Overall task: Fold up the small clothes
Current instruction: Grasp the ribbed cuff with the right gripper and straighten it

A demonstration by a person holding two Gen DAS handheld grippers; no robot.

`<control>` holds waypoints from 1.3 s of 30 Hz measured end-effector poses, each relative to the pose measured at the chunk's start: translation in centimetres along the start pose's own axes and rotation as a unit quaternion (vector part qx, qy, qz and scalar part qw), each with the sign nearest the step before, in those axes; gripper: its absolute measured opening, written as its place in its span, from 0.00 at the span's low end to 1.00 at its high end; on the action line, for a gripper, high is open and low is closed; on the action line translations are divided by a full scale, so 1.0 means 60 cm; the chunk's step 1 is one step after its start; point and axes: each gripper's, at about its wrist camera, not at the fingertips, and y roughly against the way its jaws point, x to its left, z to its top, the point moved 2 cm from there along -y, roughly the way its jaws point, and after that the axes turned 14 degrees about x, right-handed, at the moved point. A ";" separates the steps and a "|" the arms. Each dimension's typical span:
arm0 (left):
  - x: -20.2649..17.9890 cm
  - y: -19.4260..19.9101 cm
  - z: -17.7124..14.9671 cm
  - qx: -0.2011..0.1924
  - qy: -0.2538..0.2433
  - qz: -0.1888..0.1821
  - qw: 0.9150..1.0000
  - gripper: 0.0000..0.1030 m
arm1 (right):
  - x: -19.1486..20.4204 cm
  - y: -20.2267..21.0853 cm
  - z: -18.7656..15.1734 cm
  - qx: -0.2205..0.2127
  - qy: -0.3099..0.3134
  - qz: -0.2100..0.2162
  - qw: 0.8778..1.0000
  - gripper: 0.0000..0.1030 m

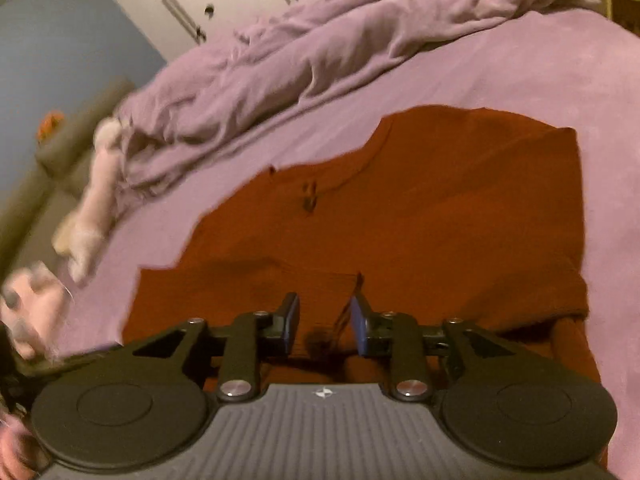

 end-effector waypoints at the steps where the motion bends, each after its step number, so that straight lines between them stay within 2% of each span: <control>1: 0.000 0.001 -0.001 -0.001 0.000 -0.002 1.000 0.87 | -0.002 -0.012 0.002 0.008 0.001 0.001 1.000 0.28; 5: 0.002 0.002 -0.002 -0.003 -0.001 -0.003 1.000 0.89 | 0.000 -0.029 -0.001 0.017 -0.004 0.015 1.000 0.31; 8: 0.004 -0.001 0.000 -0.002 0.006 0.000 1.000 0.89 | 0.019 -0.029 -0.004 0.020 0.023 0.013 0.999 0.31; 10: 0.008 -0.003 0.001 -0.001 0.014 -0.003 1.000 0.90 | 0.035 -0.029 -0.008 0.021 0.048 0.002 0.999 0.25; 11: 0.009 -0.004 0.002 0.000 0.016 -0.003 1.000 0.90 | 0.041 -0.031 -0.007 0.024 0.057 0.001 0.998 0.09; 12: 0.011 -0.005 0.002 0.001 0.018 -0.002 1.000 0.90 | 0.049 -0.030 -0.006 0.023 0.065 -0.008 0.998 0.07; 13: 0.013 -0.005 0.003 0.001 0.020 -0.001 1.000 0.90 | 0.057 -0.022 -0.005 0.013 0.080 -0.020 0.996 0.06; 16: 0.016 0.000 0.005 -0.005 0.021 0.001 1.000 0.91 | 0.086 0.018 0.000 -0.051 0.136 -0.074 0.987 0.06; 20: 0.019 -0.003 0.022 -0.007 0.025 0.016 1.000 0.91 | 0.072 0.062 0.018 -0.119 0.146 -0.166 0.968 0.06; 25: 0.020 -0.022 0.042 0.005 0.039 0.025 0.999 0.91 | -0.005 0.058 0.035 -0.106 0.104 -0.237 0.960 0.06; 28: 0.023 -0.028 0.046 0.006 0.044 0.027 0.999 0.91 | -0.051 0.047 0.033 -0.080 0.070 -0.231 0.967 0.06; 31: 0.029 -0.031 0.049 0.008 0.050 0.027 0.998 0.91 | -0.075 0.042 0.029 -0.073 0.057 -0.226 0.970 0.06; 34: 0.034 -0.031 0.049 0.009 0.049 0.027 0.998 0.93 | -0.073 0.039 0.031 -0.085 0.061 -0.250 0.963 0.06; 39: 0.035 -0.013 0.042 0.006 0.043 0.032 0.999 0.92 | -0.084 0.024 0.038 -0.069 0.060 -0.267 0.959 0.07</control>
